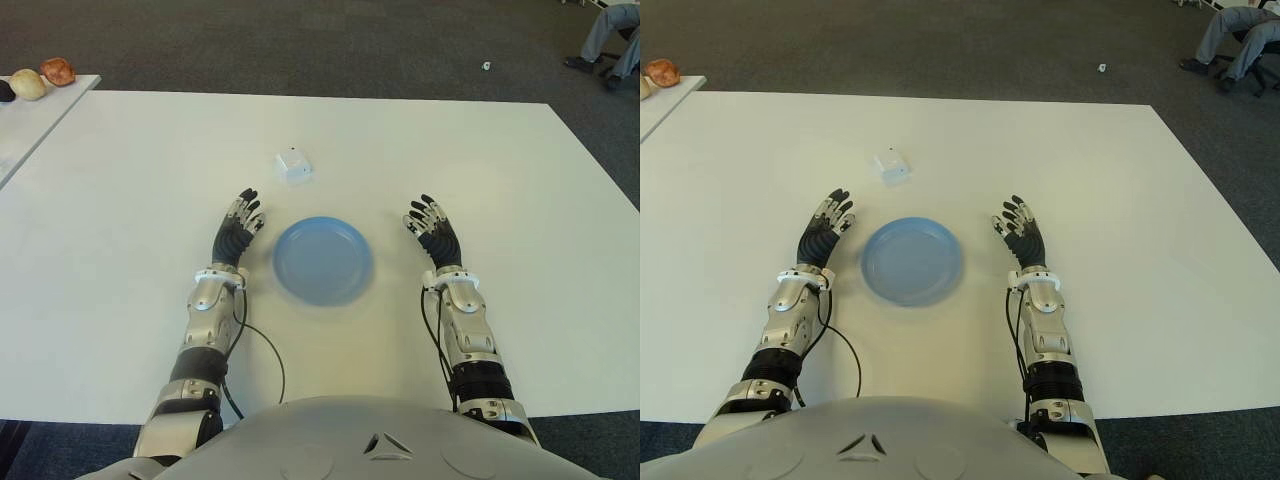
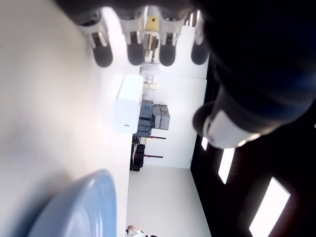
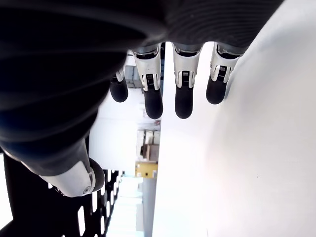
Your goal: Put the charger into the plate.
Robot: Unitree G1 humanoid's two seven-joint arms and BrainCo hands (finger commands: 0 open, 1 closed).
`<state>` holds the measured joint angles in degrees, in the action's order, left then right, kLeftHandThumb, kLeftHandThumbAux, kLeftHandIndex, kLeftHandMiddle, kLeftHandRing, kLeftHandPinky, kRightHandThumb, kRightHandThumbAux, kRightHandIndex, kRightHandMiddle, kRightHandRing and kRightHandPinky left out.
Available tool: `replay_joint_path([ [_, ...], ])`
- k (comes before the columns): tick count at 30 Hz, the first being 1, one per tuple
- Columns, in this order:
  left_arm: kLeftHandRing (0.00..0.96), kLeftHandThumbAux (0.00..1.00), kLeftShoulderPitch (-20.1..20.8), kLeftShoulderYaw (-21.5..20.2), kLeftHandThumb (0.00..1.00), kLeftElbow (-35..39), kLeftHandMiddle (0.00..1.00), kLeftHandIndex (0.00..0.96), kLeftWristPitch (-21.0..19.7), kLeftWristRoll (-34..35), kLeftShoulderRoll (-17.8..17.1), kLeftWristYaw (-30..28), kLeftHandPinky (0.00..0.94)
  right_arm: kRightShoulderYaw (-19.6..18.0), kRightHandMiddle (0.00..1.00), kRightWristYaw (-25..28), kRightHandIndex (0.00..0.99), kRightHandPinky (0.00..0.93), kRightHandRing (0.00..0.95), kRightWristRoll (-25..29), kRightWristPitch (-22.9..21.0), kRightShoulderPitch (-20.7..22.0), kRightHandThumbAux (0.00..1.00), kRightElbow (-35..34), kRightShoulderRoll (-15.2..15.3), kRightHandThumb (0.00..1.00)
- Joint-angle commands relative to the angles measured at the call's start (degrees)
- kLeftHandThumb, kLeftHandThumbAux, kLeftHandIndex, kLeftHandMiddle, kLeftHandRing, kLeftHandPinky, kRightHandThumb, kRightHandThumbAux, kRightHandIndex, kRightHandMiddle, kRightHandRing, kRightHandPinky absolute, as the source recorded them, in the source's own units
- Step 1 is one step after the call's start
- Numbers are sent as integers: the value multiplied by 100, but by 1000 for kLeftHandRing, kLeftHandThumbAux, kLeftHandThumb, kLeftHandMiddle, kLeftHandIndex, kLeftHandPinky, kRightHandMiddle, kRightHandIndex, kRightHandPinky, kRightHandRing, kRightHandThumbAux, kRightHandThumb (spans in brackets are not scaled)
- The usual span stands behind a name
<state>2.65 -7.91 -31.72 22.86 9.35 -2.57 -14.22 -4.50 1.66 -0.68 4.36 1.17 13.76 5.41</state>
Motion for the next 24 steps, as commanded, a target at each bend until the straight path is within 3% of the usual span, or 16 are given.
replay_joint_path([
  [1,3,696,-212,21,0,-26,12,5,-140,77,63,-66,34,2,164,-20,63,112,132,6,-285,138,641,-105,26,0],
  [12,2,703,-181,-14,0,-92,8,12,-110,152,12,-130,35,-2,149,-20,52,108,125,7,-504,184,658,-276,61,0],
  [19,21,758,141,28,33,24,27,9,-289,-131,-37,260,61,9,140,-8,45,119,122,19,-608,110,685,-438,47,0],
  [24,42,795,583,13,96,-5,46,11,-663,-212,-43,535,92,23,138,14,43,121,123,25,-617,46,700,-494,45,0],
])
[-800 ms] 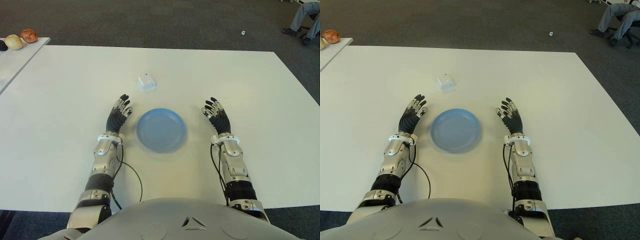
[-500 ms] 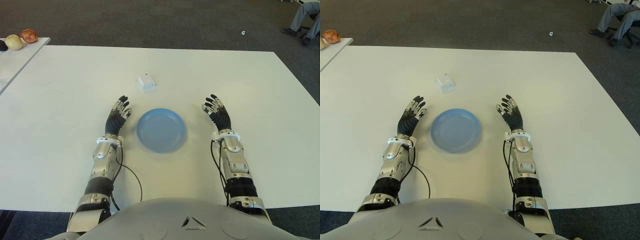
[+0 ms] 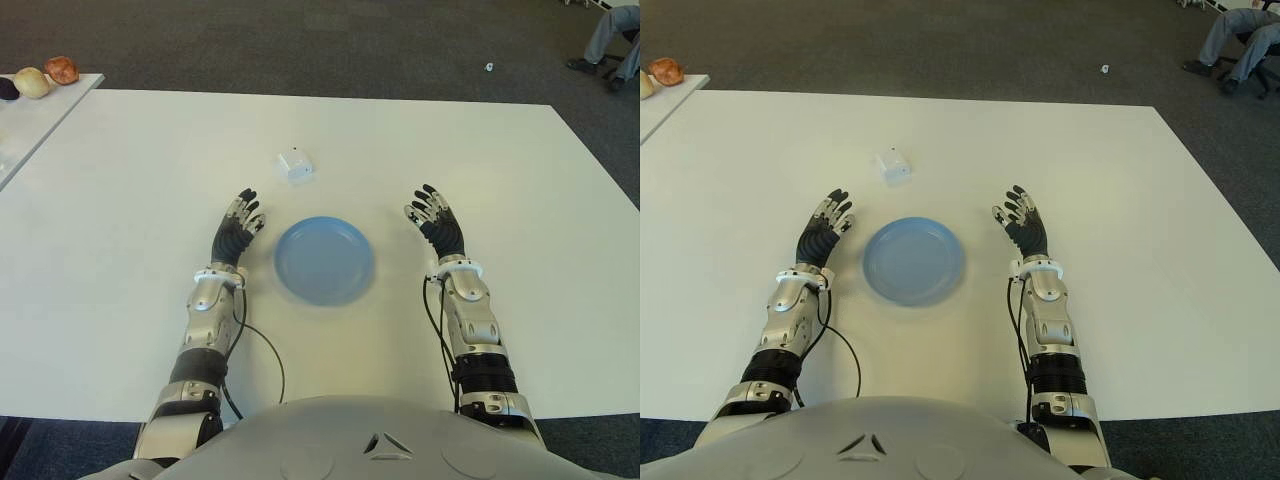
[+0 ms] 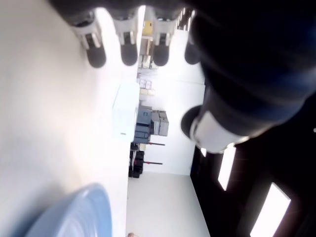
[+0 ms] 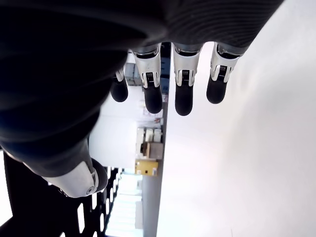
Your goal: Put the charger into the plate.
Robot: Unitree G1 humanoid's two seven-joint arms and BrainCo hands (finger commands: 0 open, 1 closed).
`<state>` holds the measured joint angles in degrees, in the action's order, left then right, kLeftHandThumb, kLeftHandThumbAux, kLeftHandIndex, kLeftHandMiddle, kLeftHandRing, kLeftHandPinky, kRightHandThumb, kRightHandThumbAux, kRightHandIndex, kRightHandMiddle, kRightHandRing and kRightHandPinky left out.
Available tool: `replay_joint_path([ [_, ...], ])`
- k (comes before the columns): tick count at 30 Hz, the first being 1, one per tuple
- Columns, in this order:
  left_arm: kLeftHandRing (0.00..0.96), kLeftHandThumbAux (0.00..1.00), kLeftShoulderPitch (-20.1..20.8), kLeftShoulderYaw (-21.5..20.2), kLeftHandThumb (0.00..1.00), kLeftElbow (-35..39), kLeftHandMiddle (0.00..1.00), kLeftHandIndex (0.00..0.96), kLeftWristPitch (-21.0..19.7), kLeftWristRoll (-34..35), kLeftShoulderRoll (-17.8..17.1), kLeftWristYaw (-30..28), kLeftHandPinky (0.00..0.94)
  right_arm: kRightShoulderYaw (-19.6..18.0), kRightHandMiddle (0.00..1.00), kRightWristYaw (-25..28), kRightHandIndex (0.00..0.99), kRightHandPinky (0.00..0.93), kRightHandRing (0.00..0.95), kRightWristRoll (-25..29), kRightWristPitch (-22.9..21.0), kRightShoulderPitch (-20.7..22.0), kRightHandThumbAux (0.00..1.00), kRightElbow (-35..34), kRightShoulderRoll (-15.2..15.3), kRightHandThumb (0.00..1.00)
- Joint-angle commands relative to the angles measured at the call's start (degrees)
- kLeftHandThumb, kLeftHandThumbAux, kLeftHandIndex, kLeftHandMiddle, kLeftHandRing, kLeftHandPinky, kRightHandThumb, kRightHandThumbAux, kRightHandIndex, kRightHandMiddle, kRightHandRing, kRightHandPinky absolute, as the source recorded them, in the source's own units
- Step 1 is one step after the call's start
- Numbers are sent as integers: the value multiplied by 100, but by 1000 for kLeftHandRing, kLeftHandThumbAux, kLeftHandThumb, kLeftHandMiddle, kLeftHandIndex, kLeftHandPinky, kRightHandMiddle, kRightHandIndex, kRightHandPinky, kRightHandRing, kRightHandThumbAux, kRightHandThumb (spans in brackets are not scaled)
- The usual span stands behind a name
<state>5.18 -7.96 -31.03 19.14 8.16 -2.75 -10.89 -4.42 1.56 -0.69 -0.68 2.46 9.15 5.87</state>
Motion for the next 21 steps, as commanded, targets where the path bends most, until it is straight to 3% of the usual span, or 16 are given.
replay_joint_path([
  [1,43,797,521,-9,100,-155,47,11,-410,-94,-36,280,94,15,138,25,43,121,123,27,-103,-87,701,-22,-5,0],
  [5,68,809,1517,-102,167,-737,68,26,-744,-189,-209,659,119,11,150,29,48,132,134,29,-26,-134,703,14,-12,0],
  [8,77,806,1934,-82,198,-1117,76,34,-728,-307,-330,807,116,10,156,29,50,131,138,27,8,-134,700,48,-12,0],
  [12,79,803,2777,181,210,-1959,80,42,-626,-794,-531,1150,100,9,158,26,50,133,139,23,79,-177,703,65,-17,0],
  [17,56,789,3432,462,178,-2550,66,53,-608,-1241,-602,1410,56,12,156,14,48,139,140,28,145,-221,706,84,-38,0],
  [21,43,784,3690,588,156,-2810,58,59,-569,-1403,-609,1450,46,8,157,5,49,139,142,38,186,-247,707,91,-54,0],
])
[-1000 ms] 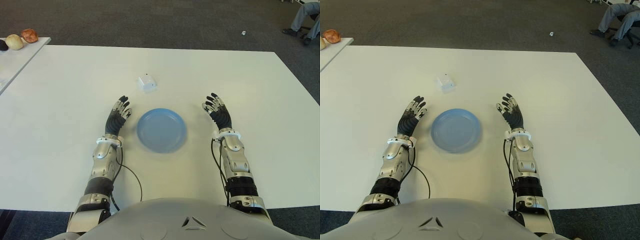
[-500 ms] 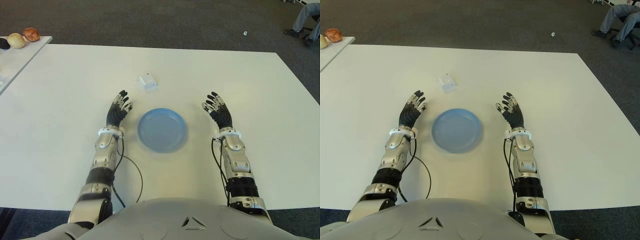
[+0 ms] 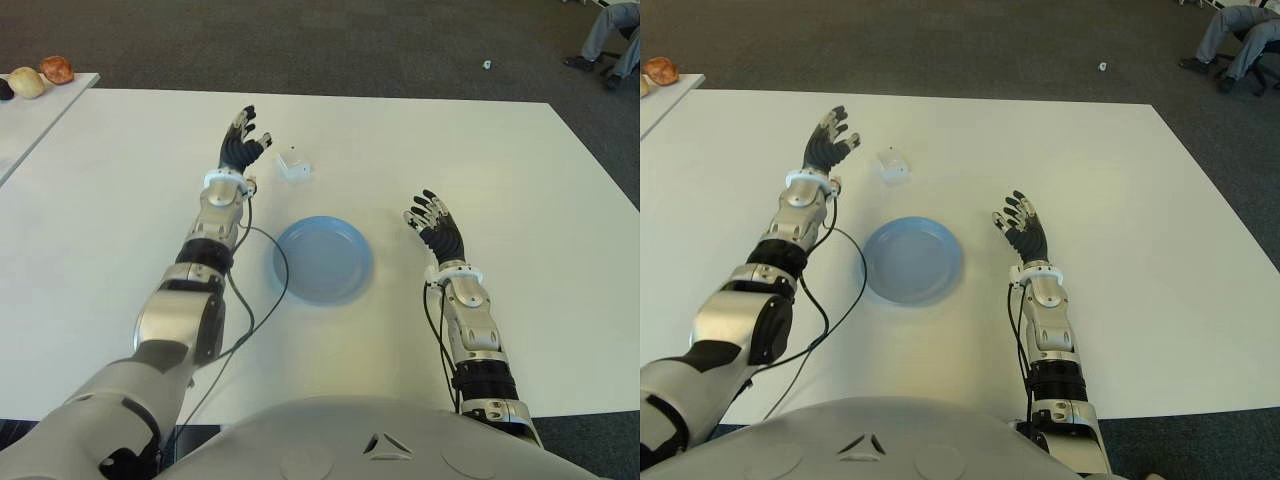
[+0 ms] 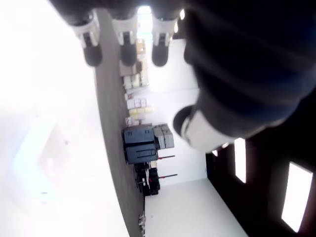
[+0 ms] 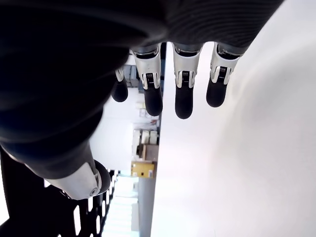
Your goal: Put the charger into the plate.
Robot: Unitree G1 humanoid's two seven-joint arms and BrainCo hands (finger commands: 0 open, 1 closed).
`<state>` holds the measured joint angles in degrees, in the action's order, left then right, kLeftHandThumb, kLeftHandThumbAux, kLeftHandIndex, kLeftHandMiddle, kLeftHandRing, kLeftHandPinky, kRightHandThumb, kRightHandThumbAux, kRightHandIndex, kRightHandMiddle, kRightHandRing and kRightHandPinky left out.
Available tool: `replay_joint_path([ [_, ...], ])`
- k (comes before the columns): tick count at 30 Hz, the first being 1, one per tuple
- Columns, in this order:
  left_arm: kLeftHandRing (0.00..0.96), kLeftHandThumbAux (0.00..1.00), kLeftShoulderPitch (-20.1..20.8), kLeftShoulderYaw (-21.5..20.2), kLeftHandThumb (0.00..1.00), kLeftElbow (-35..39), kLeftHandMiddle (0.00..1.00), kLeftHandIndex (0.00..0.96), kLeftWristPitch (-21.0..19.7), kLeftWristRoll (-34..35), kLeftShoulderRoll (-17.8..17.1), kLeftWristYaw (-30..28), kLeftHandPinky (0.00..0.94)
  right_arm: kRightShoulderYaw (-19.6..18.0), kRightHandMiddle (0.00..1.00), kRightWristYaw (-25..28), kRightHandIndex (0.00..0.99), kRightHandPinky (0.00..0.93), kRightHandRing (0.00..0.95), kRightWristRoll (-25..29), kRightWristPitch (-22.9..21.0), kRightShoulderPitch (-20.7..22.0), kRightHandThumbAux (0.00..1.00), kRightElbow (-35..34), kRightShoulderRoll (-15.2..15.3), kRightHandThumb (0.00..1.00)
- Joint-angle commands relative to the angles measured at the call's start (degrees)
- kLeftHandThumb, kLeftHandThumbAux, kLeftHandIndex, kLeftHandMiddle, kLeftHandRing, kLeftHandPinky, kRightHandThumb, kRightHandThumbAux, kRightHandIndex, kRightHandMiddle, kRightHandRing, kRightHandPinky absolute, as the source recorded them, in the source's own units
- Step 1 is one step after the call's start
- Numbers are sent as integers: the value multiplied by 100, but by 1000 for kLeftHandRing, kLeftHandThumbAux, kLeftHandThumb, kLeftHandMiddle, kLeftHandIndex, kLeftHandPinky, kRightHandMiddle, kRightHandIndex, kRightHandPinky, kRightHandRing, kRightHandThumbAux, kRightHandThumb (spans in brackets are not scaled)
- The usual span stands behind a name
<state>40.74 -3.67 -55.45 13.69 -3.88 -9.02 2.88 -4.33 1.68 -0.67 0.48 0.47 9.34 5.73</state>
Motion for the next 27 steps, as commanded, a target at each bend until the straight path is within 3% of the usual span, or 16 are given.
replay_joint_path([
  [1,40,783,226,210,149,-441,55,60,-42,-244,18,56,43,1,158,-11,50,140,142,39,76,-60,707,59,-50,0],
  [8,10,814,613,490,83,-852,33,62,-39,-472,-55,-92,7,14,157,-13,53,135,138,45,52,-126,724,-71,-84,0],
  [18,0,796,997,1139,66,-1346,19,44,154,-1154,-330,-251,0,28,156,-10,55,131,134,43,-3,-240,730,-272,-97,1],
  [23,0,757,1347,2167,67,-1514,2,6,319,-2271,-615,12,0,33,162,3,60,131,136,51,-36,-359,720,-426,-108,0],
  [27,0,752,1459,2593,63,-1548,0,1,540,-2759,-724,231,0,31,160,18,61,125,134,64,-98,-414,717,-541,-103,0],
])
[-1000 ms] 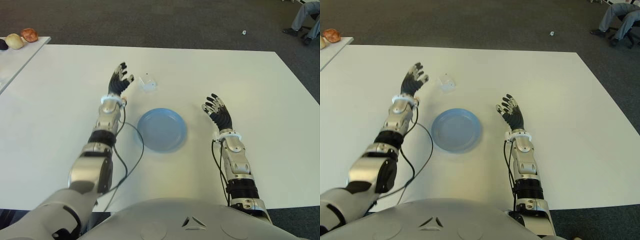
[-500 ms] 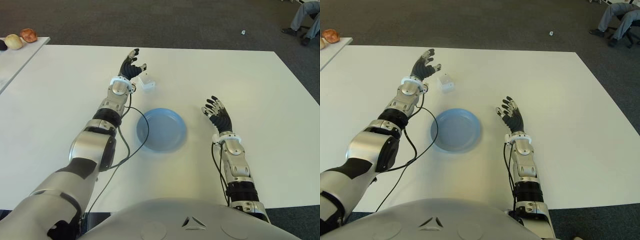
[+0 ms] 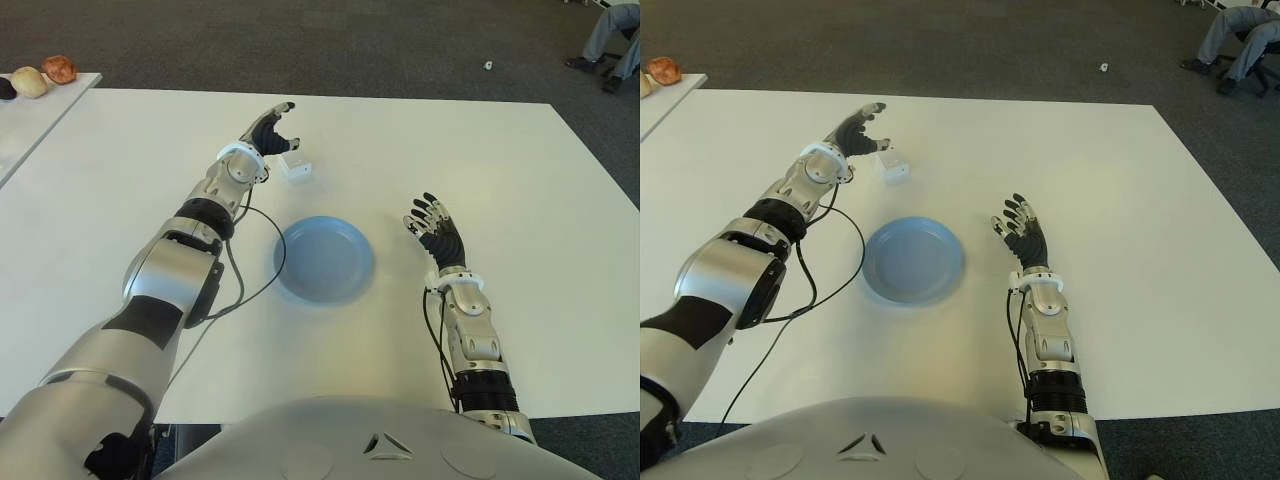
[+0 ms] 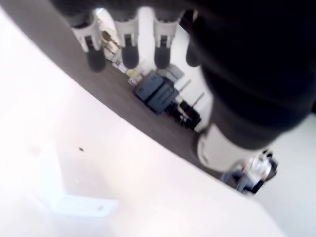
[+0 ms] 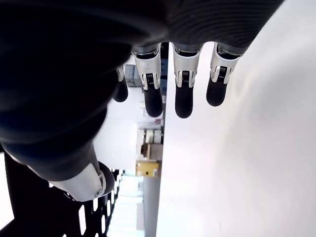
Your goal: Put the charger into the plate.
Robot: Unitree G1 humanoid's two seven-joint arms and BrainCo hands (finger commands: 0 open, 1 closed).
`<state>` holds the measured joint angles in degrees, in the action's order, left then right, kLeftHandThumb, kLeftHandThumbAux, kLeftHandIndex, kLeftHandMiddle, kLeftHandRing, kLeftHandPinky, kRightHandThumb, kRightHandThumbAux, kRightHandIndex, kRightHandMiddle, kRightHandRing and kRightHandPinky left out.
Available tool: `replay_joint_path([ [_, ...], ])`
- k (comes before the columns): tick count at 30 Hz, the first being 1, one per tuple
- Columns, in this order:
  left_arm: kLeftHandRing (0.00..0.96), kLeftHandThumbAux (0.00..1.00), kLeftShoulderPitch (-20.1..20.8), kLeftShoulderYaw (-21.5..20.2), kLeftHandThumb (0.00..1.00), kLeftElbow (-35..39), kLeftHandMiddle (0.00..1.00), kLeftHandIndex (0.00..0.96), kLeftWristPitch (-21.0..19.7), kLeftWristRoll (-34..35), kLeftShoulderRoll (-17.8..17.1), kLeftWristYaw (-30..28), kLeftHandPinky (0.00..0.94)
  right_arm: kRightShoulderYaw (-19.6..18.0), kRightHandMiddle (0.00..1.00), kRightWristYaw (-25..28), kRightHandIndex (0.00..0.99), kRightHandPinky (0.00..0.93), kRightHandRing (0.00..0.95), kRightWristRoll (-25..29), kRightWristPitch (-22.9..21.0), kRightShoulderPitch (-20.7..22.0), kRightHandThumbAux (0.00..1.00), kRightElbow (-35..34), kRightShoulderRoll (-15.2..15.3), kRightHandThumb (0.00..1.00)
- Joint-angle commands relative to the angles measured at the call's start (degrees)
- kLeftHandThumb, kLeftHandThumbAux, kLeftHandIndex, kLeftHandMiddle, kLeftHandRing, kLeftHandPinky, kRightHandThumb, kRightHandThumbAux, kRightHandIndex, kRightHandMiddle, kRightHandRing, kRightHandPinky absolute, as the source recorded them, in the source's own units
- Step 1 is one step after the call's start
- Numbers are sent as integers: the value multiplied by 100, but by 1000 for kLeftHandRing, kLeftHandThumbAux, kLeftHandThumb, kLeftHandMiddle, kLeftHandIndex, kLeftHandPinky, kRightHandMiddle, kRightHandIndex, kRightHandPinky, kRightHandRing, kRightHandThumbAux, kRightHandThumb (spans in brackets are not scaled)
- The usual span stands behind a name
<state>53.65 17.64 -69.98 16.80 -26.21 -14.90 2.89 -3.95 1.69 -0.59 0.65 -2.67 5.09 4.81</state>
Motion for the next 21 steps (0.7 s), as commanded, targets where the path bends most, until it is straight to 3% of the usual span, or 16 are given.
replay_joint_path([
  [1,0,753,189,572,55,-98,0,0,311,-644,-167,293,0,-7,160,25,62,125,133,62,-131,-117,712,-146,-8,0],
  [7,0,760,308,1088,22,-179,0,0,769,-1199,-244,741,0,-8,152,94,59,123,130,107,-188,-217,702,-298,5,0],
  [11,0,755,314,1326,5,-406,0,0,782,-1435,-180,934,0,-1,144,148,54,116,125,137,-215,-303,700,-419,4,0],
  [21,0,735,436,1652,0,-567,0,0,790,-1631,-203,589,0,38,142,298,51,102,118,179,-213,-518,684,-675,17,0],
])
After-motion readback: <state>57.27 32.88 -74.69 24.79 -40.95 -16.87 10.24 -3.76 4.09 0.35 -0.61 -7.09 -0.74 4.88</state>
